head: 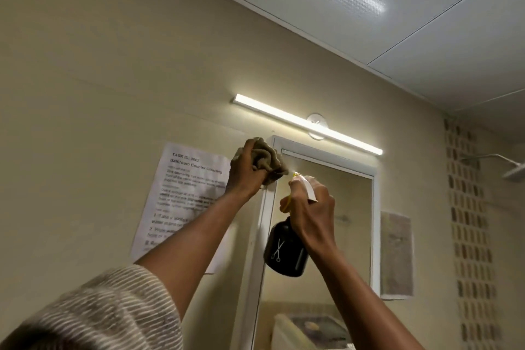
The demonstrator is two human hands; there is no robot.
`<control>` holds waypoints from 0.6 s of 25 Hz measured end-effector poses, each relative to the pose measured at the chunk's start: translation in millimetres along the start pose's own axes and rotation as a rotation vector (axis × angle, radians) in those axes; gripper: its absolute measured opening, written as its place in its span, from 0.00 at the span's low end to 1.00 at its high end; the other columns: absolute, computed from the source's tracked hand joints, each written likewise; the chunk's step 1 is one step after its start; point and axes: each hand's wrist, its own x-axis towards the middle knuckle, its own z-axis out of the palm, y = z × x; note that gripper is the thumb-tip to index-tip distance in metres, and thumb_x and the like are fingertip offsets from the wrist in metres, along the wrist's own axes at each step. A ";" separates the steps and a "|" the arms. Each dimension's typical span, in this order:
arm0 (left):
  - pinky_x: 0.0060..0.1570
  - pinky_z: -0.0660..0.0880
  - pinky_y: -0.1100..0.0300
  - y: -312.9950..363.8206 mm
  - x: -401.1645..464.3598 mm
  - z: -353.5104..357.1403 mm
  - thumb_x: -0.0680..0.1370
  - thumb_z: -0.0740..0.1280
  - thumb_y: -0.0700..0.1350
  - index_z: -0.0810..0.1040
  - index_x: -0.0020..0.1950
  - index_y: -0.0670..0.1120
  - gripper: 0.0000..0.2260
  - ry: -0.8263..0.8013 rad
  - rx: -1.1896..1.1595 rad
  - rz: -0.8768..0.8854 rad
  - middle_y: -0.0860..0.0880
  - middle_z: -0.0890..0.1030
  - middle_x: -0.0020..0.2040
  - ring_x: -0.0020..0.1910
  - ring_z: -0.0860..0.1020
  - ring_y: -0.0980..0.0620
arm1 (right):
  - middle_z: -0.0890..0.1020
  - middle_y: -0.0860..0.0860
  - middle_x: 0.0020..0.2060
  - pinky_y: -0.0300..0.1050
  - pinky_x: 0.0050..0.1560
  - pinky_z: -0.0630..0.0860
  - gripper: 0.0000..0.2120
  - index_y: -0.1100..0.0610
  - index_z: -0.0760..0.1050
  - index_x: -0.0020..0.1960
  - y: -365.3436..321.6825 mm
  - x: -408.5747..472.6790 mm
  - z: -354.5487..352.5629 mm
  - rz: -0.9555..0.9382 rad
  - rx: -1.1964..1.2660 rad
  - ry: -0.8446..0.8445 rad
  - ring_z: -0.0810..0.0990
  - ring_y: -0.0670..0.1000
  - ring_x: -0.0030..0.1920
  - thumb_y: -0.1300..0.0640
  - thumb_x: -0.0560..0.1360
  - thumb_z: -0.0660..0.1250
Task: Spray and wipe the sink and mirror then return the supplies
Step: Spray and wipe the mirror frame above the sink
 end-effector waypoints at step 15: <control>0.44 0.73 0.51 -0.1 -24.2 11.2 0.78 0.63 0.48 0.68 0.68 0.49 0.18 0.347 -0.312 -0.720 0.39 0.61 0.65 0.50 0.70 0.47 | 0.85 0.64 0.35 0.33 0.26 0.74 0.13 0.63 0.80 0.44 24.9 -51.9 -12.1 0.095 -0.068 -0.170 0.81 0.49 0.28 0.58 0.81 0.62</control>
